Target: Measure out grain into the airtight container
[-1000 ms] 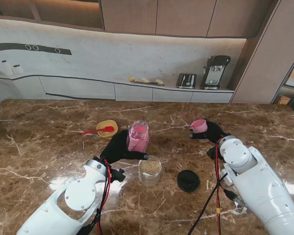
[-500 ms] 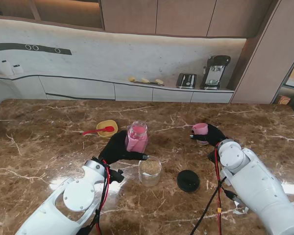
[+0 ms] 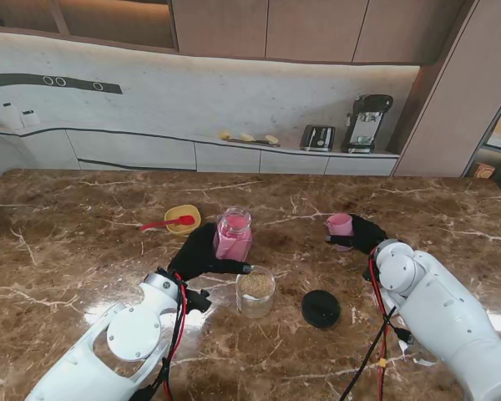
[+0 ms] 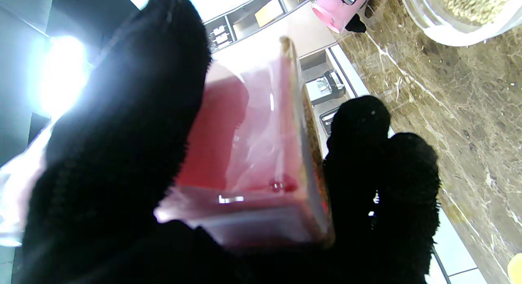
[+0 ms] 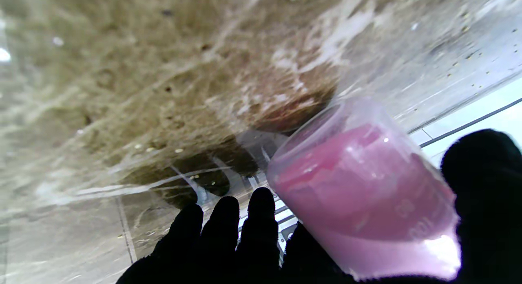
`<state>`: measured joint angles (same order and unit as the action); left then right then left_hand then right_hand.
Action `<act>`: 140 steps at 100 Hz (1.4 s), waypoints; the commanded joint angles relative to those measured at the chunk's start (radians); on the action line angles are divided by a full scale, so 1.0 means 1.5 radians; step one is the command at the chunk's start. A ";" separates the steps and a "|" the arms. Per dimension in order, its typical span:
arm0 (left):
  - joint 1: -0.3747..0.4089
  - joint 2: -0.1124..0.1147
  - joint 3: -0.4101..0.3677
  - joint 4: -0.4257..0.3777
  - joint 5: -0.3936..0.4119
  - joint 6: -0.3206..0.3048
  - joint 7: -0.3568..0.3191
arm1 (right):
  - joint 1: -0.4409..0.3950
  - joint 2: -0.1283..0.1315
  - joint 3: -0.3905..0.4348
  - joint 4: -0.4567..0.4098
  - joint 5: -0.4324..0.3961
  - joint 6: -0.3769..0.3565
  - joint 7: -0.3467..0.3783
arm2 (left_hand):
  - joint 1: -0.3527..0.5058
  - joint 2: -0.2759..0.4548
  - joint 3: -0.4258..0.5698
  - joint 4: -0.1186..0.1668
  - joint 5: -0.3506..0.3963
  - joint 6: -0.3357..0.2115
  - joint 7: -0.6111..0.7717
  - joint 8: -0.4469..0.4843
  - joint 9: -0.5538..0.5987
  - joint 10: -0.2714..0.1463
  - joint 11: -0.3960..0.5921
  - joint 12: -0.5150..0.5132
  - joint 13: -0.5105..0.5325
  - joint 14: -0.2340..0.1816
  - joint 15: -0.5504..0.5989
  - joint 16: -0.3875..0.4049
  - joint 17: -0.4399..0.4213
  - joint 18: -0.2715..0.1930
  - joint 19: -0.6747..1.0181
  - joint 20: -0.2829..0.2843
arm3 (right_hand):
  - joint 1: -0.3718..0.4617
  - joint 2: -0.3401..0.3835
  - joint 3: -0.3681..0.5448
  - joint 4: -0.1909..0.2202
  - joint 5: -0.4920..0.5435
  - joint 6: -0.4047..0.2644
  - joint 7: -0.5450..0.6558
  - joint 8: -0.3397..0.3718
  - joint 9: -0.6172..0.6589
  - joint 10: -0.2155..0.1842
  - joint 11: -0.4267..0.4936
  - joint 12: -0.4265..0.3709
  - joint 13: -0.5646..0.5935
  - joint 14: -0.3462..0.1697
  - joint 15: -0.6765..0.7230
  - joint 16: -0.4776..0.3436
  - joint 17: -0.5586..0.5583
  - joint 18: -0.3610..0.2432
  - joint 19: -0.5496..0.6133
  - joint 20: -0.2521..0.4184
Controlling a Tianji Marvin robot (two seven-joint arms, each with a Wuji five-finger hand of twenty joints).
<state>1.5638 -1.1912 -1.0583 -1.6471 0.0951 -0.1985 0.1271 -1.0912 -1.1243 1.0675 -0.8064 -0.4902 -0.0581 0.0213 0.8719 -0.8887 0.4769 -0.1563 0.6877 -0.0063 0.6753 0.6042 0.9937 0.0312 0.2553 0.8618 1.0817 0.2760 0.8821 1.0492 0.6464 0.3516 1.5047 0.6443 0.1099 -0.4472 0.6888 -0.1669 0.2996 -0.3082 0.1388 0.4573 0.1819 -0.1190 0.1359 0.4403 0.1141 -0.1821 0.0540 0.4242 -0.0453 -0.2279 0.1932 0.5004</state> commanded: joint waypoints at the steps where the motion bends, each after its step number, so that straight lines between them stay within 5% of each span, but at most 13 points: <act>1: 0.000 0.000 0.002 -0.002 -0.001 0.003 -0.001 | -0.013 0.004 0.006 0.009 0.005 0.011 0.010 | 0.128 0.339 0.113 -0.020 0.132 -0.138 0.146 0.018 0.069 -0.058 0.064 0.021 0.021 -0.042 0.018 0.001 -0.003 -0.017 0.025 0.011 | 0.030 0.058 0.020 0.042 -0.001 -0.028 -0.018 -0.001 -0.023 -0.011 -0.014 0.009 -0.012 -0.017 -0.009 -0.018 0.006 0.076 0.008 0.002; 14: -0.002 -0.001 0.005 0.000 -0.002 0.002 -0.001 | -0.022 0.006 0.017 0.002 0.000 0.012 0.010 | 0.128 0.340 0.113 -0.020 0.132 -0.138 0.146 0.018 0.070 -0.059 0.064 0.021 0.021 -0.042 0.017 0.001 -0.003 -0.017 0.025 0.011 | 0.060 0.022 -0.006 0.052 -0.025 0.027 -0.043 0.010 -0.018 0.002 -0.002 0.020 -0.015 -0.010 0.001 0.002 0.002 0.080 0.022 0.016; 29: -0.004 -0.001 0.009 0.002 -0.004 0.000 -0.001 | -0.036 0.009 0.037 -0.013 -0.008 0.012 0.008 | 0.127 0.339 0.112 -0.020 0.132 -0.138 0.146 0.018 0.069 -0.059 0.064 0.021 0.021 -0.043 0.018 0.001 -0.003 -0.017 0.025 0.012 | 0.099 -0.042 -0.042 0.057 -0.032 0.135 -0.052 0.049 -0.012 0.018 0.044 0.027 -0.011 0.003 0.034 0.048 -0.018 0.087 0.084 0.085; 47: -0.009 -0.002 0.013 0.006 -0.005 0.001 -0.001 | -0.054 0.014 0.064 -0.041 -0.024 0.001 0.005 | 0.127 0.340 0.112 -0.020 0.131 -0.138 0.146 0.018 0.069 -0.059 0.064 0.021 0.020 -0.043 0.017 0.001 -0.003 -0.017 0.025 0.012 | 0.105 -0.106 -0.045 0.061 -0.063 0.175 -0.067 0.056 -0.012 0.026 0.057 0.024 -0.001 0.014 0.051 0.043 -0.020 0.093 0.090 0.098; 60: -0.007 -0.003 0.013 0.006 -0.005 0.001 0.001 | -0.067 0.015 0.083 -0.063 -0.028 -0.008 0.003 | 0.128 0.339 0.112 -0.020 0.132 -0.137 0.146 0.017 0.069 -0.058 0.064 0.021 0.019 -0.042 0.017 0.001 -0.004 -0.018 0.025 0.012 | 0.067 -0.110 -0.022 0.053 -0.110 0.224 -0.100 0.071 -0.013 0.032 0.079 0.016 0.005 0.025 0.106 0.039 -0.030 0.099 0.129 0.154; 68: -0.005 -0.003 0.013 0.005 -0.004 0.001 0.002 | -0.074 0.015 0.092 -0.076 -0.028 -0.012 0.003 | 0.128 0.339 0.112 -0.020 0.132 -0.137 0.146 0.017 0.069 -0.059 0.063 0.021 0.019 -0.042 0.017 0.001 -0.004 -0.018 0.025 0.012 | 0.046 -0.111 -0.011 0.043 -0.103 0.241 -0.126 -0.036 -0.014 0.036 0.065 0.002 0.006 0.028 0.123 0.018 -0.033 0.095 0.133 0.198; 73: -0.005 -0.002 0.013 0.006 -0.002 0.001 0.003 | -0.077 0.015 0.096 -0.082 -0.030 -0.017 -0.001 | 0.129 0.339 0.112 -0.020 0.132 -0.137 0.146 0.017 0.070 -0.059 0.064 0.021 0.019 -0.041 0.017 0.001 -0.004 -0.018 0.025 0.012 | 0.040 -0.110 -0.012 0.042 -0.103 0.241 -0.130 -0.051 -0.017 0.037 0.062 0.001 0.005 0.030 0.122 0.016 -0.033 0.094 0.132 0.200; 77: -0.005 -0.002 0.012 0.006 -0.002 0.000 0.003 | -0.079 0.016 0.100 -0.089 -0.033 -0.020 -0.003 | 0.129 0.338 0.112 -0.020 0.132 -0.137 0.146 0.017 0.070 -0.057 0.064 0.021 0.018 -0.040 0.017 0.001 -0.004 -0.018 0.025 0.012 | 0.035 -0.111 -0.008 0.039 -0.098 0.242 -0.124 -0.133 -0.019 0.037 0.052 0.007 0.004 0.030 0.121 0.012 -0.030 0.094 0.124 0.204; 101: -0.006 -0.001 0.009 0.004 -0.003 -0.003 -0.002 | -0.109 0.025 0.137 -0.151 -0.074 -0.042 0.003 | 0.129 0.338 0.112 -0.020 0.133 -0.136 0.147 0.018 0.070 -0.058 0.064 0.021 0.017 -0.039 0.017 0.001 -0.006 -0.016 0.024 0.012 | 0.025 -0.111 0.004 0.041 -0.095 0.229 -0.115 -0.142 -0.018 0.036 0.044 0.008 0.000 0.028 0.095 0.002 -0.027 0.100 0.096 0.178; 119: -0.009 0.000 0.008 0.007 -0.003 -0.008 -0.006 | -0.140 0.027 0.176 -0.204 -0.100 -0.058 -0.011 | 0.127 0.337 0.112 -0.020 0.133 -0.139 0.147 0.018 0.070 -0.061 0.063 0.021 0.013 -0.039 0.014 0.000 -0.008 -0.014 0.022 0.012 | 0.028 -0.115 0.020 0.046 -0.099 0.217 -0.101 -0.103 -0.017 0.037 0.041 0.009 -0.001 0.031 0.073 0.001 -0.020 0.104 0.075 0.149; 121: -0.009 0.000 0.008 0.007 -0.003 -0.009 -0.006 | -0.144 0.028 0.180 -0.212 -0.103 -0.061 -0.011 | 0.128 0.336 0.112 -0.019 0.133 -0.139 0.147 0.018 0.071 -0.061 0.063 0.021 0.012 -0.039 0.013 0.000 -0.009 -0.014 0.021 0.012 | 0.040 -0.108 0.008 0.049 -0.106 0.210 -0.099 -0.033 -0.016 0.037 0.049 0.012 -0.002 0.031 0.078 0.008 -0.021 0.105 0.081 0.146; 126: -0.010 0.000 0.008 0.009 -0.004 -0.009 -0.006 | -0.155 0.030 0.193 -0.232 -0.113 -0.065 -0.008 | 0.127 0.333 0.113 -0.019 0.133 -0.141 0.147 0.018 0.072 -0.062 0.062 0.020 0.010 -0.038 0.010 -0.001 -0.010 -0.014 0.019 0.011 | 0.070 -0.089 -0.012 0.056 -0.093 0.193 -0.074 0.043 0.002 0.041 0.065 0.017 0.001 0.035 0.106 0.023 -0.024 0.109 0.091 0.150; 140: -0.017 0.000 0.013 0.010 -0.007 -0.009 -0.012 | -0.186 0.040 0.224 -0.296 -0.136 -0.076 0.034 | 0.128 0.330 0.115 -0.018 0.131 -0.141 0.145 0.016 0.071 -0.064 0.057 0.019 0.006 -0.038 0.004 -0.002 -0.015 -0.012 0.013 0.010 | 0.115 -0.078 -0.033 0.065 -0.031 0.168 -0.056 0.063 0.031 0.042 0.078 0.018 0.008 0.039 0.118 0.021 -0.025 0.114 0.090 0.149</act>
<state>1.5435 -1.1908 -1.0449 -1.6344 0.0846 -0.2117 0.1143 -1.3590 -1.0801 1.3989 -1.2288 -0.6801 -0.1587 0.0598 0.8719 -0.8887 0.4769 -0.1563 0.6877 -0.0063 0.6753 0.6042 0.9937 0.0312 0.2553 0.8618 1.0817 0.2760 0.8819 1.0491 0.6445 0.3516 1.5047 0.6455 0.2537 -0.5729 0.6623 -0.1022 0.2262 -0.0296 0.0527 0.5366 0.2087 -0.0576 0.2460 0.4555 0.1158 -0.1223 0.2199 0.4515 -0.0735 -0.0621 0.3353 0.7386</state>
